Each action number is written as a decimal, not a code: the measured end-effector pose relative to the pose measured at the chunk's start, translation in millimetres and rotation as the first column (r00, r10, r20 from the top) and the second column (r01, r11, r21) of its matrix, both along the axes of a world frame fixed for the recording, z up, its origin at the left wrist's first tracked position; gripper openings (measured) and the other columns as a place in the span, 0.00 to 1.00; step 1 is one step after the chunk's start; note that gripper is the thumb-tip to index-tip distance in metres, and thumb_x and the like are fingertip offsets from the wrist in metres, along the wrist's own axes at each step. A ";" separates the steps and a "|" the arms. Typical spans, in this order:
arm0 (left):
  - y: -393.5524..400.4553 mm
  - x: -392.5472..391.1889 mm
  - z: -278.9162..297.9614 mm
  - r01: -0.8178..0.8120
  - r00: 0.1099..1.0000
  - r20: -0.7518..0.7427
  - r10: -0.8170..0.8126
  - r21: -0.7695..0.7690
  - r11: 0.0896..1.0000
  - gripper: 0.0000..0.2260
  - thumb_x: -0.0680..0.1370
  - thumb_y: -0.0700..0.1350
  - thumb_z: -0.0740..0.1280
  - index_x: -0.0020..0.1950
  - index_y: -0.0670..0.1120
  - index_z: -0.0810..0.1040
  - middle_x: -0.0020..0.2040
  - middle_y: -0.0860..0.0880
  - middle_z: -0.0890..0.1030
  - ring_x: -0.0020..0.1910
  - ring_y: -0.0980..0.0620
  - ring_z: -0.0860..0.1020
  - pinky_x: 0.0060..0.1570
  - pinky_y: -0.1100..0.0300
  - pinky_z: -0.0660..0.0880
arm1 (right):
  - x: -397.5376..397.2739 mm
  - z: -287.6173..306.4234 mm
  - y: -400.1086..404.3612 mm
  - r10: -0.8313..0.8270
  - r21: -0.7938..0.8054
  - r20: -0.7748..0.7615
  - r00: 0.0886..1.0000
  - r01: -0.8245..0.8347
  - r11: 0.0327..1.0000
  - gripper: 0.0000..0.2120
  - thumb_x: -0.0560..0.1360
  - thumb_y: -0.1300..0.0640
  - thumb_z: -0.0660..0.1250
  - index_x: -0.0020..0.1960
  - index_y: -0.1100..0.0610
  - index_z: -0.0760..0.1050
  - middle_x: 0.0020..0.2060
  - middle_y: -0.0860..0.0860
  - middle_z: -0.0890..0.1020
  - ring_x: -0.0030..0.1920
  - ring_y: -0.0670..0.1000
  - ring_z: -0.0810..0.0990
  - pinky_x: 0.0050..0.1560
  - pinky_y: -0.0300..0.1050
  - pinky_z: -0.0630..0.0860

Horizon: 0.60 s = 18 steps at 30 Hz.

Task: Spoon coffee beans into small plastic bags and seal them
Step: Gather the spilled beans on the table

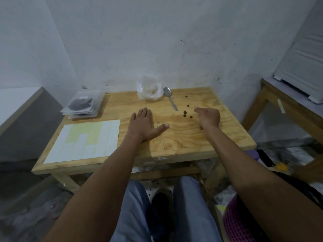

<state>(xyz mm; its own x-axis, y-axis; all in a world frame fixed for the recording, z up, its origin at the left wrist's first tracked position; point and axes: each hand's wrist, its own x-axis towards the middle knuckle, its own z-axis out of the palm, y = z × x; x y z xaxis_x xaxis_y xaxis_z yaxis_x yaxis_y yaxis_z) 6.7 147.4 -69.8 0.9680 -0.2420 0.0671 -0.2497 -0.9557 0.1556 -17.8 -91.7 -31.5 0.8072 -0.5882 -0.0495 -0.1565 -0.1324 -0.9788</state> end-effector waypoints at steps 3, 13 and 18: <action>0.2 0.4 -1.0 -0.002 1.000 0.003 0.002 -0.002 1.000 0.58 0.67 0.82 0.43 0.82 0.40 0.53 0.83 0.40 0.53 0.82 0.44 0.51 0.79 0.41 0.48 | 6.2 13.5 -0.6 -0.049 0.609 0.010 0.999 0.033 0.792 0.07 0.76 0.60 0.70 0.42 0.60 0.74 0.24 0.48 0.65 0.21 0.47 0.59 0.22 0.38 0.58; -0.4 1.2 -1.3 -0.015 1.000 -0.010 0.015 0.002 1.000 0.58 0.67 0.82 0.44 0.83 0.40 0.52 0.83 0.41 0.53 0.82 0.44 0.51 0.79 0.41 0.48 | 10.6 14.4 -9.8 0.107 0.887 0.127 0.986 -0.162 0.432 0.14 0.79 0.58 0.53 0.38 0.59 0.71 0.25 0.49 0.69 0.21 0.47 0.60 0.19 0.37 0.55; -0.4 1.7 -1.9 -0.014 1.000 -0.013 0.014 0.004 1.000 0.58 0.67 0.82 0.43 0.83 0.40 0.52 0.83 0.41 0.52 0.82 0.44 0.51 0.79 0.41 0.48 | 12.7 13.1 -16.2 0.147 0.305 -0.144 0.979 -0.097 0.947 0.09 0.76 0.57 0.63 0.39 0.59 0.76 0.26 0.49 0.69 0.23 0.48 0.62 0.23 0.38 0.59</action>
